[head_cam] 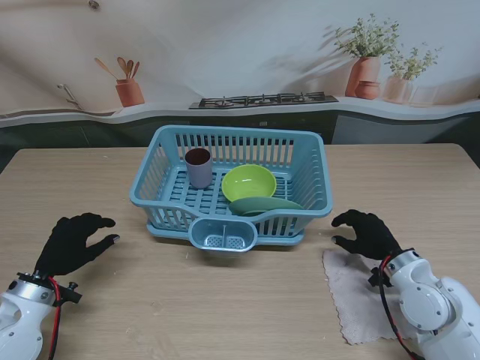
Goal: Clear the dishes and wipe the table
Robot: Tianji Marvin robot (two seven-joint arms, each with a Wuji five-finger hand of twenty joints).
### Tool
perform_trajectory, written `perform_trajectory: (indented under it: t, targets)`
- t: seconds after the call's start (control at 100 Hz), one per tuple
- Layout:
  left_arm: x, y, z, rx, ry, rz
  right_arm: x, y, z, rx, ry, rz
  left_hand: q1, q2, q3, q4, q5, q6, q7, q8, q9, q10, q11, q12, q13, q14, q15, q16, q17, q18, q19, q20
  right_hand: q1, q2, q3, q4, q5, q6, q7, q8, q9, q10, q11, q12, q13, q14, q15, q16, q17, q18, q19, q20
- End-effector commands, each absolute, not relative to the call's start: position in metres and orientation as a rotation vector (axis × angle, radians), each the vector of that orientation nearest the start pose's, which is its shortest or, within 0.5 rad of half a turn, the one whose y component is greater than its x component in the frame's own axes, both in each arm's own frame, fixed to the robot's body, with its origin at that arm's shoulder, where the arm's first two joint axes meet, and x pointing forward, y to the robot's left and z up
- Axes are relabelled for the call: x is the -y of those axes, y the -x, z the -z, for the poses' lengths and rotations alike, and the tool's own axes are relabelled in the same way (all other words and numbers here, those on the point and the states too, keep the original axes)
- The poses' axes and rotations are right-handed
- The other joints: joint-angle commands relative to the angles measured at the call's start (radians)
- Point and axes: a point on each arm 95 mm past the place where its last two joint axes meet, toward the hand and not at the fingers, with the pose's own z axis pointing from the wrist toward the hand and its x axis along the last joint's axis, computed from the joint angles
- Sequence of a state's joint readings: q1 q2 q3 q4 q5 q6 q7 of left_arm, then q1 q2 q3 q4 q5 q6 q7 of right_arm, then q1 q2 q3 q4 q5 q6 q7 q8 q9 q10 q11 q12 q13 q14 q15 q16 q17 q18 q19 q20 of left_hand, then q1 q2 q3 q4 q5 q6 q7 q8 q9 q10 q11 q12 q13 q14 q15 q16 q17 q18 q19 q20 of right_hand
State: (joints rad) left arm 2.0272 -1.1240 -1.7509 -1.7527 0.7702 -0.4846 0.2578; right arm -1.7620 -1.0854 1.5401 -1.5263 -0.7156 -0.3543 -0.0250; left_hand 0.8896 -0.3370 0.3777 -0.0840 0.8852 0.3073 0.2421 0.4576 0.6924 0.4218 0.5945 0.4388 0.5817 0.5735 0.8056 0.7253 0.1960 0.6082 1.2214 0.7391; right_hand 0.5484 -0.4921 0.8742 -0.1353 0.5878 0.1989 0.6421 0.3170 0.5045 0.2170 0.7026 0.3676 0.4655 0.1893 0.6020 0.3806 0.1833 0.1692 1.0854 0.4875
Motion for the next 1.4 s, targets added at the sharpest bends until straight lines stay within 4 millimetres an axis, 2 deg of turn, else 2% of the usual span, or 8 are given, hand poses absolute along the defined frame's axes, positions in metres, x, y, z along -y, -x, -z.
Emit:
perform_trajectory:
  t: [0.0,0.17,0.41,0.66,0.96,1.17,1.31,1.39]
  targets:
    - [-0.132,-0.29,0.306,-1.125,1.251,1.797,0.112,-0.356,0.353,-1.382,-1.463,-1.66,-0.023,0.035,0.029,0.03,0.028,0.011,-0.016,-0.01,-0.014,0.015,-0.011,-0.023,-0.024,0.028,-0.004,-0.011,-0.018,0.022,-0.026,-0.018,-0.044,-0.055,0.044,0.014,0.01,-0.006,-0.012,0.002,0.014,-0.012,-0.014,-0.014,-0.02,-0.017,-0.036,-0.016,-0.026,0.002,-0.021,0.003]
    - [-0.131,-0.289,0.309,-1.122,1.261,1.787,0.121,-0.352,0.352,-1.508,-1.397,-1.604,-0.034,0.031,0.035,0.028,0.028,0.013,-0.018,-0.017,-0.015,0.017,-0.014,-0.025,-0.026,0.029,-0.007,-0.012,-0.021,0.022,-0.032,-0.023,-0.079,-0.121,0.089,0.006,0.031,-0.02,-0.039,-0.002,0.032,-0.023,-0.056,-0.032,-0.028,-0.012,-0.095,-0.045,-0.047,0.004,-0.078,-0.017]
    - [-0.13,-0.287,0.313,-1.114,1.271,1.784,0.129,-0.347,0.354,-1.64,-1.336,-1.527,-0.039,0.031,0.04,0.026,0.029,0.014,-0.017,-0.022,-0.016,0.017,-0.014,-0.025,-0.029,0.031,-0.007,-0.012,-0.023,0.022,-0.031,-0.025,-0.07,-0.145,0.032,0.006,0.052,-0.032,-0.083,-0.006,0.053,-0.032,-0.119,-0.054,-0.046,-0.014,-0.163,-0.079,-0.071,0.011,-0.138,-0.049]
    - [-0.13,-0.284,0.312,-1.117,1.261,1.782,0.136,-0.337,0.362,-1.721,-1.353,-1.46,-0.041,0.031,0.042,0.025,0.031,0.013,-0.014,-0.024,-0.013,0.018,-0.013,-0.025,-0.027,0.031,-0.005,-0.011,-0.024,0.023,-0.031,-0.027,-0.104,-0.157,-0.043,0.011,-0.01,-0.06,-0.142,-0.005,-0.049,-0.049,-0.201,-0.075,-0.155,-0.044,-0.238,-0.111,-0.171,0.017,-0.251,-0.076]
    - [-0.131,-0.282,0.312,-1.118,1.26,1.778,0.138,-0.321,0.376,-1.784,-1.42,-1.388,-0.039,0.034,0.04,0.025,0.032,0.015,-0.012,-0.026,-0.012,0.019,-0.013,-0.025,-0.026,0.033,-0.004,-0.01,-0.025,0.023,-0.03,-0.028,-0.119,-0.099,-0.214,0.042,-0.158,-0.121,-0.174,0.014,-0.243,-0.064,-0.211,-0.075,-0.273,-0.076,-0.302,-0.099,-0.23,0.02,-0.422,0.036]
    - [-0.131,-0.281,0.312,-1.118,1.259,1.781,0.136,-0.313,0.387,-1.83,-1.466,-1.325,-0.037,0.036,0.038,0.026,0.035,0.015,-0.01,-0.026,-0.01,0.019,-0.012,-0.025,-0.025,0.034,-0.003,-0.01,-0.024,0.024,-0.03,-0.029,-0.108,-0.116,-0.238,0.049,-0.186,-0.123,-0.168,0.017,-0.274,-0.064,-0.199,-0.069,-0.285,-0.081,-0.299,-0.088,-0.224,0.027,-0.448,0.071]
    - [-0.131,-0.281,0.312,-1.108,1.263,1.786,0.136,-0.311,0.391,-1.874,-1.457,-1.288,-0.036,0.04,0.035,0.026,0.037,0.016,-0.008,-0.026,-0.007,0.022,-0.011,-0.024,-0.022,0.035,-0.001,-0.009,-0.024,0.024,-0.029,-0.029,-0.067,-0.144,-0.242,0.054,-0.2,-0.111,-0.16,0.019,-0.28,-0.061,-0.189,-0.066,-0.268,-0.072,-0.282,-0.078,-0.198,0.041,-0.45,0.087]
    - [-0.131,-0.281,0.312,-1.107,1.262,1.784,0.137,-0.31,0.393,-1.898,-1.443,-1.268,-0.035,0.04,0.033,0.026,0.038,0.016,-0.008,-0.026,-0.006,0.021,-0.01,-0.024,-0.022,0.035,-0.001,-0.009,-0.024,0.025,-0.028,-0.029,-0.021,-0.163,-0.237,0.054,-0.202,-0.093,-0.133,0.024,-0.272,-0.053,-0.15,-0.055,-0.226,-0.066,-0.221,-0.048,-0.146,0.055,-0.418,0.13]
